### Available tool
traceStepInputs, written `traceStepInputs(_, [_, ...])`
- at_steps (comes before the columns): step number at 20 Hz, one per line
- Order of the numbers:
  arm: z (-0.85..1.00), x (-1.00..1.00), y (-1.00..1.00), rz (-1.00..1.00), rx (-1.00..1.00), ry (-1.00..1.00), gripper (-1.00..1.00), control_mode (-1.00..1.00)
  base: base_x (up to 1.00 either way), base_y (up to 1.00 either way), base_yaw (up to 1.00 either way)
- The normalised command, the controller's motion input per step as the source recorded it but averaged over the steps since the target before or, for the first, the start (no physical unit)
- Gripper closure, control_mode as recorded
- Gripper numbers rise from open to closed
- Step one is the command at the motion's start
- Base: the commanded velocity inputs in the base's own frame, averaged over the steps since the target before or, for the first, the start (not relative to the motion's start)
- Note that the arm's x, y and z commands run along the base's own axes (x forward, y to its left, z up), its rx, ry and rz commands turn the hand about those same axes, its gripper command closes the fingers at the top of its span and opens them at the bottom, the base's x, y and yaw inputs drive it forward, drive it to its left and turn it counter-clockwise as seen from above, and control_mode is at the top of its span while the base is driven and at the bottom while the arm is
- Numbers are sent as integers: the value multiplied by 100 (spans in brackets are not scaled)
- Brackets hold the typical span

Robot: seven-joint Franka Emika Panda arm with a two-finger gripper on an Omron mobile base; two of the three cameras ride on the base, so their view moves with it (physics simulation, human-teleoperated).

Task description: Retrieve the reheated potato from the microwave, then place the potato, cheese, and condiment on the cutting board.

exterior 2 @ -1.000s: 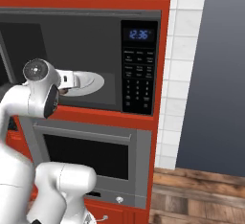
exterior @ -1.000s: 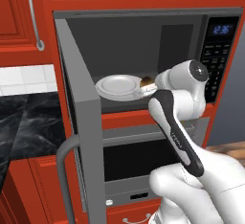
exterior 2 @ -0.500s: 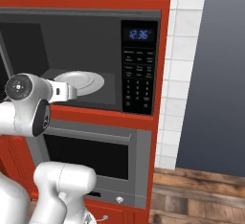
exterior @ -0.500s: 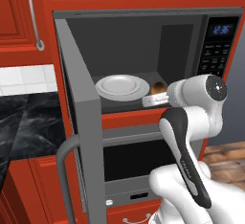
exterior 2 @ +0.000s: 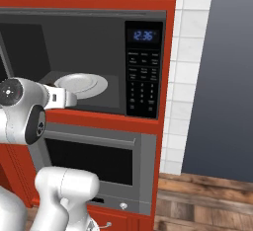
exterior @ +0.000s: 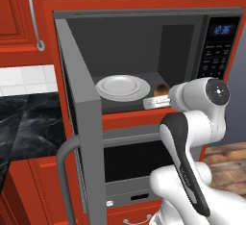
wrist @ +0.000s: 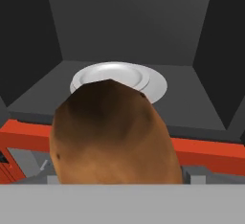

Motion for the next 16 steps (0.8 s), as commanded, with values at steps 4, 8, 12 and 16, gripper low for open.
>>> traceStepInputs(4, [0,0,0,0,0,0,100,-100,0,0,0])
traceStepInputs(8, [0,0,0,0,0,0,100,-100,0,0,0])
traceStepInputs(12, [0,0,0,0,0,0,100,-100,0,0,0])
traceStepInputs(16, [0,0,0,0,0,0,100,100,0,0,0])
